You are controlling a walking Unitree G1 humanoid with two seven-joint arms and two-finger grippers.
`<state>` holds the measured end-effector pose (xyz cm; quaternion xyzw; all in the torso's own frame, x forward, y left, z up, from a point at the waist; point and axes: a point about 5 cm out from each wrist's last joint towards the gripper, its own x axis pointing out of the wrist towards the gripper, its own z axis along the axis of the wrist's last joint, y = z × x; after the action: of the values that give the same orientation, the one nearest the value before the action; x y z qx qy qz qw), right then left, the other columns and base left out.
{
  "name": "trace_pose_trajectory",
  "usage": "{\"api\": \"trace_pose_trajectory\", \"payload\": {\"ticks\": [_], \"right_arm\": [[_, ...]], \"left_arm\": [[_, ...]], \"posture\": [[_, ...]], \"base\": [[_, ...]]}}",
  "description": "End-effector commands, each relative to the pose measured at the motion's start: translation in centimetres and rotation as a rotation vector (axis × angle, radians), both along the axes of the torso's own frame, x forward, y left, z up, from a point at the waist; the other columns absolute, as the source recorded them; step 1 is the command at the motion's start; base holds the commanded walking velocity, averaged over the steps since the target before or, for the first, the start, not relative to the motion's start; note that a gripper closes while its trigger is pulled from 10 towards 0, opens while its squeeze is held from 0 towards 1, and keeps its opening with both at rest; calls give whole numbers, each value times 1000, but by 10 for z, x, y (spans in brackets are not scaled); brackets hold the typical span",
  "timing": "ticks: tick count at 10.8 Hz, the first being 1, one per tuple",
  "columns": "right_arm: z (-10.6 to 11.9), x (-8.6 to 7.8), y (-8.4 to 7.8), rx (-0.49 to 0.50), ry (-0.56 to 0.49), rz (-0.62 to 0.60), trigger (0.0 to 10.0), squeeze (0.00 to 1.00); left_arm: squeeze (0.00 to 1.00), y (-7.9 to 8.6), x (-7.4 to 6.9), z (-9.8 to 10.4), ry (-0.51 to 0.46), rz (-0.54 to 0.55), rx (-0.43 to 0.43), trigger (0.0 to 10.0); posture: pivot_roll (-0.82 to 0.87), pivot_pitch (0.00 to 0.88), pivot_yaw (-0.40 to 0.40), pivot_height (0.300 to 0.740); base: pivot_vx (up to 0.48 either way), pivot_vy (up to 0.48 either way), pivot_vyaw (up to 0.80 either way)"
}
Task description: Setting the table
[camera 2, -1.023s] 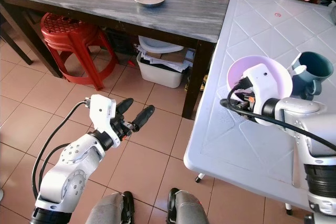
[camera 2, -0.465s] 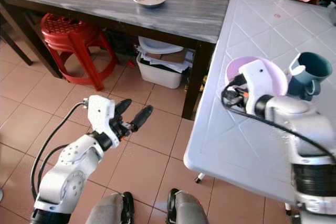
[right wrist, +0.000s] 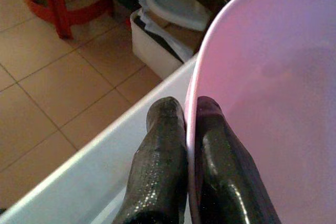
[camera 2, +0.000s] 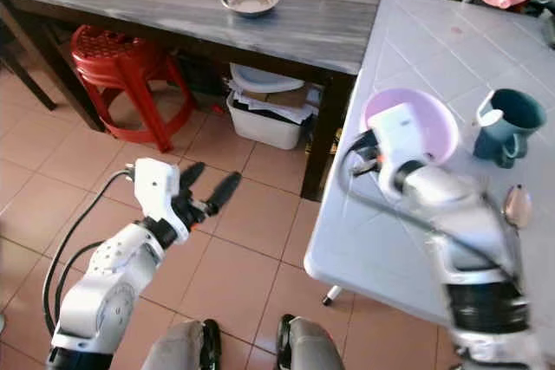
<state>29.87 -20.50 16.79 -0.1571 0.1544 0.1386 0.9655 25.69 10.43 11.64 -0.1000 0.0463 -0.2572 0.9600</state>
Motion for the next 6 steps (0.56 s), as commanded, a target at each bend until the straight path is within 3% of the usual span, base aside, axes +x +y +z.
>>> {"api": "trace_pose_trajectory", "payload": {"ticks": [1, 3, 6], "right_arm": [[-2, -1, 11, -26, -77, -10, 0, 0], [1, 0, 21, 13, -205, -45, 0, 0], [-7, -2, 33, 64, -310, -94, 0, 0]], "left_arm": [[0, 5, 2, 1, -11, 34, -2, 10000], [0, 7, 4, 6, -48, 46, -12, 10000], [0, 34, 23, 17, -118, 259, -21, 10000]], "posture": [[-47, 137, -18, 740], [-47, 134, -18, 740], [-46, 130, -24, 740]], "base": [[0, 480, 0], [0, 478, 0], [0, 462, 0]]}}
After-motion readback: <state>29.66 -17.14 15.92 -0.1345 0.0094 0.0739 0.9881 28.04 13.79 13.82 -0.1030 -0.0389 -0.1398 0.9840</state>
